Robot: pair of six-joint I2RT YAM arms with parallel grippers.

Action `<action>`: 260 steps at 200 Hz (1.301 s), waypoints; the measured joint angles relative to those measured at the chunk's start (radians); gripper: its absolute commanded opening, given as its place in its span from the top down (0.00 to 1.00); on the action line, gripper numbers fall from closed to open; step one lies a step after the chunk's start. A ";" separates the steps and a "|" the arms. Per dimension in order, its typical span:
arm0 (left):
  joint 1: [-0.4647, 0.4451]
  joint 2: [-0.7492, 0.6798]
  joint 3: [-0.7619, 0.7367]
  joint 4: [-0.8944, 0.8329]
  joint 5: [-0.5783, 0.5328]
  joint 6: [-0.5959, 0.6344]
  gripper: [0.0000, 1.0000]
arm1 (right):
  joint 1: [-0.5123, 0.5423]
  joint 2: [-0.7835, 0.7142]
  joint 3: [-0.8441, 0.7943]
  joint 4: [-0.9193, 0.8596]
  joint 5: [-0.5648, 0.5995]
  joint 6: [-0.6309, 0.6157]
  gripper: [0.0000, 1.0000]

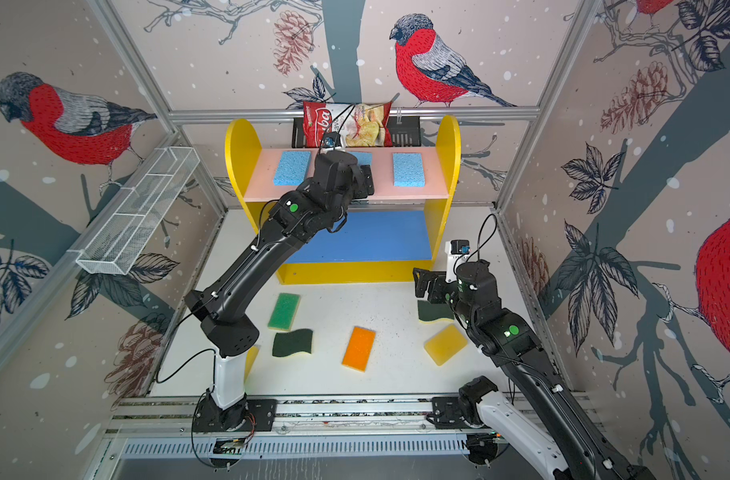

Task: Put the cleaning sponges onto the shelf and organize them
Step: 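Lower the sponge onto the pink shelf and open the left gripper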

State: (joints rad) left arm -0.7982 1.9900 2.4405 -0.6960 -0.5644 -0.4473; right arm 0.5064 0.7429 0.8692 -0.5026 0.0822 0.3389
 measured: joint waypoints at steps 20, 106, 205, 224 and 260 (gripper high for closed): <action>0.001 -0.015 -0.016 -0.002 0.018 -0.009 0.16 | 0.000 -0.002 0.000 0.000 0.000 0.000 0.00; 0.001 -0.084 -0.110 0.018 0.076 -0.027 0.16 | 0.001 -0.004 0.000 0.000 0.000 0.000 0.00; 0.022 -0.084 -0.110 0.040 0.174 -0.027 0.18 | 0.002 -0.017 0.000 0.000 0.009 0.000 0.00; 0.022 -0.085 -0.110 0.040 0.187 -0.027 0.19 | 0.002 -0.016 0.000 0.000 0.009 0.000 0.00; 0.022 -0.085 -0.110 0.041 0.198 -0.026 0.19 | 0.002 -0.016 0.000 0.000 0.009 0.000 0.01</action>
State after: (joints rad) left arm -0.7761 1.9049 2.3306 -0.6552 -0.3668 -0.4736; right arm 0.5083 0.7265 0.8688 -0.5022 0.0914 0.3389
